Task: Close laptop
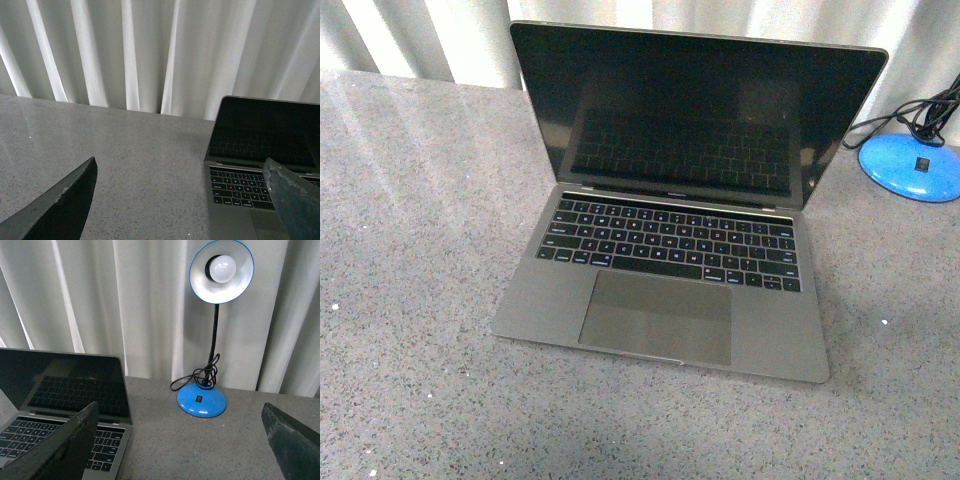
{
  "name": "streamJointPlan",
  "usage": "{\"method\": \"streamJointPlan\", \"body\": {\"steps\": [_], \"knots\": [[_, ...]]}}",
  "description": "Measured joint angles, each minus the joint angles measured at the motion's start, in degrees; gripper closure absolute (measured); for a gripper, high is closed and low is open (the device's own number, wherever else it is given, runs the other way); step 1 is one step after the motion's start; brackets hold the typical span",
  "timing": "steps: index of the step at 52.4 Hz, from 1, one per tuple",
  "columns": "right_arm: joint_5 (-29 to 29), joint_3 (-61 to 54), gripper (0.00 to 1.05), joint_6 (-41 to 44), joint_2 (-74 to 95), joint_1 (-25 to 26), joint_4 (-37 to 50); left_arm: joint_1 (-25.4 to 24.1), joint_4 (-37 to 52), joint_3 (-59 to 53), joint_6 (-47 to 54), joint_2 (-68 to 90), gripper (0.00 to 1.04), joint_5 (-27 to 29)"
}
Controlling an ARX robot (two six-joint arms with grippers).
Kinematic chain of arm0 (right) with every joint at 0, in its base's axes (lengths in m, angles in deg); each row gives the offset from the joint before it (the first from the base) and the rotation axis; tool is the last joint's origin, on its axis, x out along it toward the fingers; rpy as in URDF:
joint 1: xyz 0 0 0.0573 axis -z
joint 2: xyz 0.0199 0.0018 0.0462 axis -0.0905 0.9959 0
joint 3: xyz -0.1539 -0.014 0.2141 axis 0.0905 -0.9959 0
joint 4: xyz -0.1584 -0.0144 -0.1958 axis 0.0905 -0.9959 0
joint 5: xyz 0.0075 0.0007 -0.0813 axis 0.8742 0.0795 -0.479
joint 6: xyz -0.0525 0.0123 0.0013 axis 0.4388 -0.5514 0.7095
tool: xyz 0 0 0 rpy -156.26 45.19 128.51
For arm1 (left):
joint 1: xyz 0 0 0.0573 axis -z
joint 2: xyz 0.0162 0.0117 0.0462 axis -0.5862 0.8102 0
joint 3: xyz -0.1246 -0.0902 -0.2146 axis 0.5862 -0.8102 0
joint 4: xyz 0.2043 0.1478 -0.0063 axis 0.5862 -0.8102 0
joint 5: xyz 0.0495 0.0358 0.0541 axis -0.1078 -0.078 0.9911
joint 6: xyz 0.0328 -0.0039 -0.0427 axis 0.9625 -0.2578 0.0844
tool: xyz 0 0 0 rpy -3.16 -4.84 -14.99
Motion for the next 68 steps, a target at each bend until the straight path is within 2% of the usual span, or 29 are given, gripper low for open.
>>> {"method": "streamJointPlan", "body": {"steps": [57, 58, 63, 66, 67, 68], "knots": [[0.0, 0.0, 0.10, 0.0, 0.0, 0.0, 0.0, 0.0, 0.0, 0.0, 0.0, 0.0, 0.07, 0.0], [1.3, 0.2, 0.10, 0.7, 0.5, 0.3, -0.8, 0.0, 0.0, 0.0, 0.0, 0.0, 0.07, 0.0], [17.8, 6.3, 0.10, 10.2, 10.9, 6.1, -16.2, 0.0, 0.0, 0.0, 0.0, 0.0, 0.07, -0.2], [23.1, 7.9, 0.10, 15.5, 16.8, 8.3, -20.1, 0.0, 0.0, 0.0, 0.0, 0.0, 0.07, 0.1], [24.3, 8.0, 0.10, 17.2, 18.7, 8.9, -20.2, 0.4, -0.3, 0.2, -0.3, 0.3, 0.07, 1.4], [24.9, 8.0, 0.10, 17.6, 19.5, 9.2, -20.2, 1.9, -2.8, 0.9, -3.1, 1.9, 0.07, 6.8]]}}
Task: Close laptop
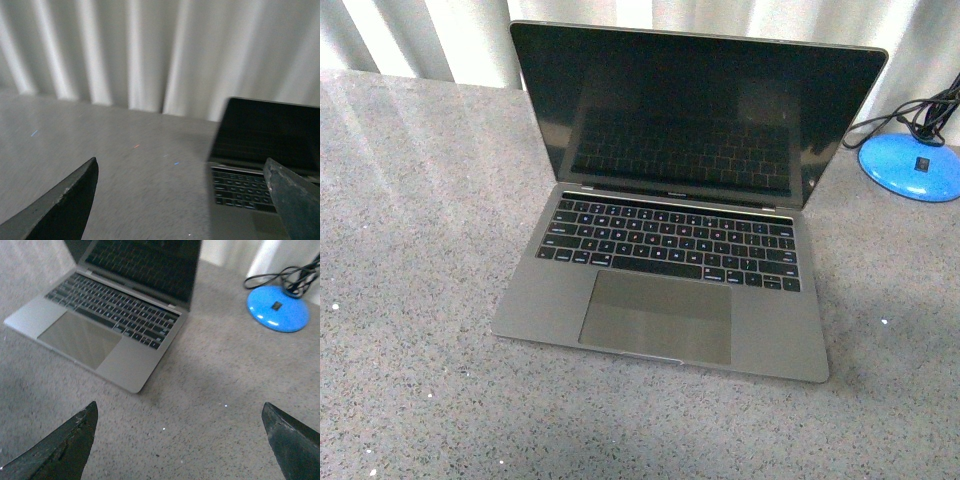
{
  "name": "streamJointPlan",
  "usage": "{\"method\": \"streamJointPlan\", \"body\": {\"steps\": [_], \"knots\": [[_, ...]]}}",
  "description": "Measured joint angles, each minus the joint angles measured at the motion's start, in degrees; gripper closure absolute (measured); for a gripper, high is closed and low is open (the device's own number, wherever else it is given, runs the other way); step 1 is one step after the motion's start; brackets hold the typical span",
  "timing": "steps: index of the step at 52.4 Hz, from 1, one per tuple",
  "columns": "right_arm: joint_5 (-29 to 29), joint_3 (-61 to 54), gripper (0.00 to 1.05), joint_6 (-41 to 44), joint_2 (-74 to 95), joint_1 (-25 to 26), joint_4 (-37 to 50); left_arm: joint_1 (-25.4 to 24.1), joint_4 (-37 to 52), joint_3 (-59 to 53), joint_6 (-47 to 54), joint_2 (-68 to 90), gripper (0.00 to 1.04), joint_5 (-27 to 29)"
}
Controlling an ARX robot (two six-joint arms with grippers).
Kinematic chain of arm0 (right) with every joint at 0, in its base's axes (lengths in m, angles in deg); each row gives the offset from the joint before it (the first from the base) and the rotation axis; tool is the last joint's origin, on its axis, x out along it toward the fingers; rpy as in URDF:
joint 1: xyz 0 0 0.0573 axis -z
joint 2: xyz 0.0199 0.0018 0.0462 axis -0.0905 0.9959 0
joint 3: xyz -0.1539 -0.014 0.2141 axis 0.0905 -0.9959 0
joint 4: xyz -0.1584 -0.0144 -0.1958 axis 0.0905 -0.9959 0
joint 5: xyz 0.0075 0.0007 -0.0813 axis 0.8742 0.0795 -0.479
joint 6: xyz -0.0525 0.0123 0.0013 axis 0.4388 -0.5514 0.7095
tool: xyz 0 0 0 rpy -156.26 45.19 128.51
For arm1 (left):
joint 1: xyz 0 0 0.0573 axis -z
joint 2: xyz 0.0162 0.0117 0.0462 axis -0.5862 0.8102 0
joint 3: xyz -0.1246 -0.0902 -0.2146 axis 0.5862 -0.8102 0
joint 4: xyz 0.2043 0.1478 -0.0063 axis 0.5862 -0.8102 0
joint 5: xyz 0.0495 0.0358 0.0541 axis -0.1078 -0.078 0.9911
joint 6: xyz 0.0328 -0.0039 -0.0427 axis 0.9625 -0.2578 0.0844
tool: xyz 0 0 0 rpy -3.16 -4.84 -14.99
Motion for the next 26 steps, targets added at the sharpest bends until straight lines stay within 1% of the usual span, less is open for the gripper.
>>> {"method": "streamJointPlan", "body": {"steps": [1, 2, 4, 6, 8, 10, 12, 14, 17, 21, 26], "knots": [[1.0, 0.0, 0.10, 1.5, 1.3, 0.5, 0.1, 2.2, -3.8, 1.5, -1.8, 2.2, 0.07, 7.1], [1.4, 0.1, 0.10, 2.5, 1.9, 0.8, 0.2, 3.5, -5.8, 2.3, -4.3, 3.8, 0.07, 10.6], [2.4, 0.5, 0.10, 4.7, 3.8, 1.6, 0.7, 8.5, -12.2, 5.3, -10.3, 10.8, 0.07, 24.5], [2.6, 1.2, 0.10, 7.3, 5.7, 2.4, 1.8, 13.0, -15.3, 6.5, -18.0, 17.7, 0.07, 37.4], [3.9, 2.3, 0.10, 9.5, 7.1, 3.1, 2.9, 15.1, -15.6, 6.5, -23.6, 20.6, 0.07, 47.3], [4.0, 3.0, 0.10, 11.5, 9.3, 3.6, 4.3, 15.8, -14.5, 6.7, -26.4, 21.7, 0.07, 54.9], [3.7, 3.3, 0.10, 12.6, 11.0, 3.7, 5.5, 16.0, -13.2, 6.8, -27.5, 22.1, 0.07, 56.5], [3.8, 3.5, 0.10, 14.1, 12.9, 3.6, 7.0, 16.2, -11.4, 7.0, -27.9, 22.1, 0.07, 56.2], [3.6, 4.1, 0.10, 15.6, 15.3, 2.9, 9.4, 15.6, -6.8, 7.0, -26.3, 23.5, 0.07, 53.2], [2.4, 5.8, 0.10, 16.4, 19.1, 1.3, 13.1, 13.0, 2.0, 7.1, -22.0, 27.1, 0.07, 47.5], [1.4, 7.3, 0.10, 16.5, 22.8, -0.3, 16.7, 10.4, 9.9, 7.7, -17.3, 31.8, 0.07, 42.1]]}}
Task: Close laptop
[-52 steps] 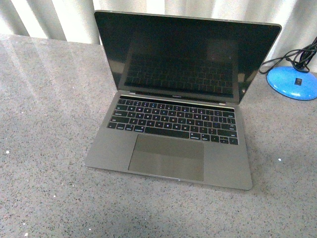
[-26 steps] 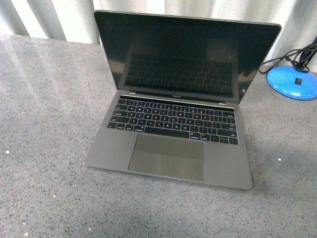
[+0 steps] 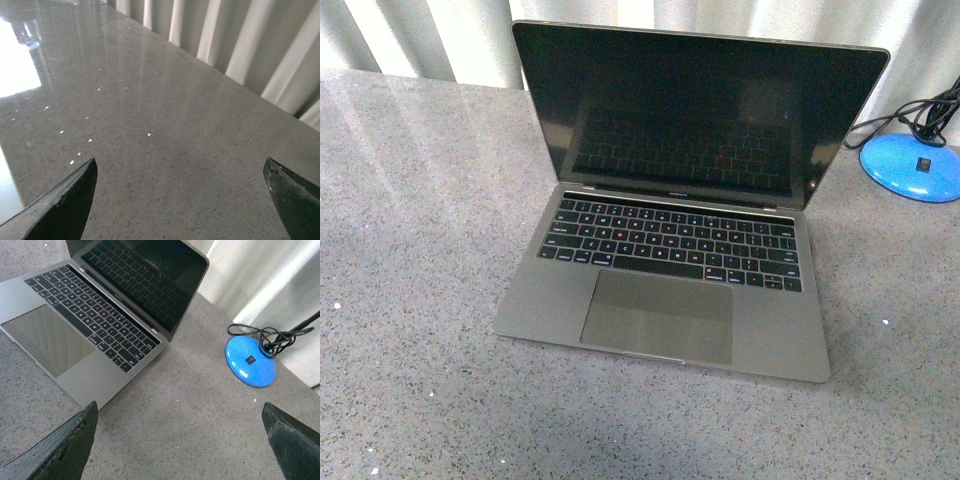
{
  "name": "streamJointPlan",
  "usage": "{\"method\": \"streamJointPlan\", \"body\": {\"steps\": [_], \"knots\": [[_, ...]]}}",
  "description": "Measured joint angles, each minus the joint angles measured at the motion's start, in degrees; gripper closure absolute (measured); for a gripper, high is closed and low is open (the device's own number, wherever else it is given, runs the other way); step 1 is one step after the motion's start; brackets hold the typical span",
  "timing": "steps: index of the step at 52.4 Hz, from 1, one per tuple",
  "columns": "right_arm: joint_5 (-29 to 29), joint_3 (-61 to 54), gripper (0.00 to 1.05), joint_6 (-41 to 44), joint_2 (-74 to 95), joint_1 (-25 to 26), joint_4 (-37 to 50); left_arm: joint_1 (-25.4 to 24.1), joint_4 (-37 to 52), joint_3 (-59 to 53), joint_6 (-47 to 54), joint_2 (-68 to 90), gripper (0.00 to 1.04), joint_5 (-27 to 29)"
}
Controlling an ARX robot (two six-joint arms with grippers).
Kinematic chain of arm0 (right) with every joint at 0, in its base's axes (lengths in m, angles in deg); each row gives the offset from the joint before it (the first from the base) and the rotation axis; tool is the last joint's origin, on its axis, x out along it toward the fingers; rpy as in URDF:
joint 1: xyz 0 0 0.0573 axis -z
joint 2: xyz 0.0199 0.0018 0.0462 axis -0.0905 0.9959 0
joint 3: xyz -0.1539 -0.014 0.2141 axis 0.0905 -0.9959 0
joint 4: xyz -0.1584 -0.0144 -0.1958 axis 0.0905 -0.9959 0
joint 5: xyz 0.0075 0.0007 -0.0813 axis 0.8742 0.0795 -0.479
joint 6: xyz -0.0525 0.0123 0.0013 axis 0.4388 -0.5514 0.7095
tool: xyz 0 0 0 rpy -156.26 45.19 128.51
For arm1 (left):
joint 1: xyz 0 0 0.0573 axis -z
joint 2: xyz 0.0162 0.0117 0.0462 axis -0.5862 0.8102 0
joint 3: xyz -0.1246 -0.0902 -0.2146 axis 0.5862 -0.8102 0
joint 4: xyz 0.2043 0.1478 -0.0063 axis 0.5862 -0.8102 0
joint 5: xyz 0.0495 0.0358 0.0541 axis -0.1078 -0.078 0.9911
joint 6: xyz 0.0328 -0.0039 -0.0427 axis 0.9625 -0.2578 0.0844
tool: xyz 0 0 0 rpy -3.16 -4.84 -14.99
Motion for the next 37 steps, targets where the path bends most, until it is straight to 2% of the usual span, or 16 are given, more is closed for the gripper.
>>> {"method": "streamJointPlan", "body": {"steps": [5, 17, 37], "knots": [[-1.8, 2.5, 0.10, -0.1, 5.9, -2.1, 4.7, -2.4, 10.2, 2.0, 5.7, 7.4, 0.07, -5.4], [-5.2, 9.7, 0.10, -0.8, 18.8, -6.3, 13.1, -4.0, 26.4, 9.0, 16.2, 25.7, 0.07, -15.9], [-9.8, 18.1, 0.10, -1.4, 32.3, -10.2, 19.5, -1.7, 34.1, 21.8, 24.9, 44.3, 0.07, -24.7]]}}
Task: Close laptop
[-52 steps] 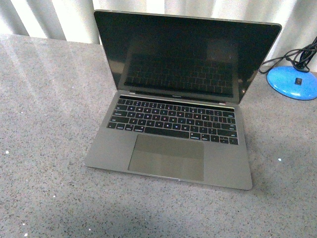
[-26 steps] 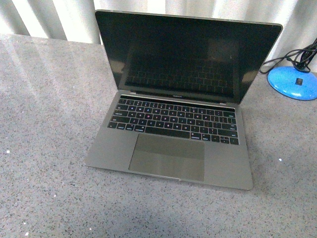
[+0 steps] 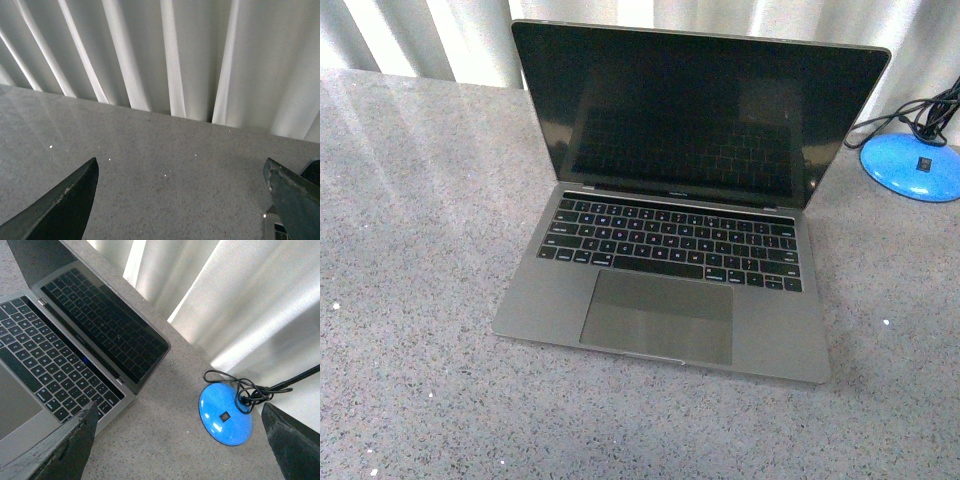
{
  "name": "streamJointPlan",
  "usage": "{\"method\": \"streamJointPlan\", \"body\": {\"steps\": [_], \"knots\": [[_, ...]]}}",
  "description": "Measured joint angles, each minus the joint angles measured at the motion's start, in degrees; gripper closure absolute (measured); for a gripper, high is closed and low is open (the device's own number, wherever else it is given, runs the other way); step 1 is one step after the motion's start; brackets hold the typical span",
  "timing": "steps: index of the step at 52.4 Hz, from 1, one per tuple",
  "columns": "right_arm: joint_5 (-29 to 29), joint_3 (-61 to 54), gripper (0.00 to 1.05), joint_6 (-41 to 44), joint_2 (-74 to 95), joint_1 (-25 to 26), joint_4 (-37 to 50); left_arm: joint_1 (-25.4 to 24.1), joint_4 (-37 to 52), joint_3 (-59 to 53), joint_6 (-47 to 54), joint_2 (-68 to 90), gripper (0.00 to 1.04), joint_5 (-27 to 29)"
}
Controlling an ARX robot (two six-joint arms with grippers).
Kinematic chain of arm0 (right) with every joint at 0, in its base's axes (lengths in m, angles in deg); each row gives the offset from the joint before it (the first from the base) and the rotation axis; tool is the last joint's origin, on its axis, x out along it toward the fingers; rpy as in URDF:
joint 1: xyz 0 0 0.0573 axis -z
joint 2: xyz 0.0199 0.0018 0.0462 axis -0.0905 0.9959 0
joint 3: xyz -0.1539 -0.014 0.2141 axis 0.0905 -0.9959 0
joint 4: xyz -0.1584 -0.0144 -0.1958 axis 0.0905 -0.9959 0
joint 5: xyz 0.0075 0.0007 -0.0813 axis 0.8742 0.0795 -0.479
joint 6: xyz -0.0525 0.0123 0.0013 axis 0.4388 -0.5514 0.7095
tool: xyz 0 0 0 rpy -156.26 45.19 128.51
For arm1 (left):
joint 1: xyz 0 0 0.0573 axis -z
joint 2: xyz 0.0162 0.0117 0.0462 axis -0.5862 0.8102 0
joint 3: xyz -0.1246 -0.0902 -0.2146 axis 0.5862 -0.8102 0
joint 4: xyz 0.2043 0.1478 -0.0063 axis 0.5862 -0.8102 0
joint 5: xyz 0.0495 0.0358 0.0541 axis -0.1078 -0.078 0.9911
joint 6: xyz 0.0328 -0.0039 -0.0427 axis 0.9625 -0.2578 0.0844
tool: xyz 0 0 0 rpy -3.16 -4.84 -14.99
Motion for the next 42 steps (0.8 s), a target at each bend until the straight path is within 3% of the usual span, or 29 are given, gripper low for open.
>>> {"method": "streamJointPlan", "body": {"steps": [5, 7, 13, 30, 32, 42], "knots": [[-0.7, 2.3, 0.10, -0.5, 2.6, -0.6, 0.7, 0.3, 0.0, 3.7, 1.4, 3.5, 0.07, -2.0], [-0.8, 3.6, 0.16, -0.5, 3.8, -0.9, 1.0, 0.3, -0.1, 6.1, 2.3, 5.2, 0.09, -3.5], [-0.4, 8.2, 0.47, 0.0, 7.6, -1.5, 0.7, 0.1, -3.8, 13.5, 4.2, 9.7, 0.39, -9.6], [0.2, 15.2, 1.03, 0.0, 13.2, -2.6, -3.3, 0.0, -12.0, 23.1, 6.1, 17.3, 0.96, -21.1], [0.3, 15.9, 1.04, 0.3, 13.9, -3.0, -3.6, 0.3, -13.1, 24.2, 6.2, 18.6, 1.01, -22.3], [0.4, 19.8, 1.04, 2.0, 17.7, -4.5, -4.1, 2.7, -16.7, 29.7, 8.7, 23.6, 1.01, -26.9]]}}
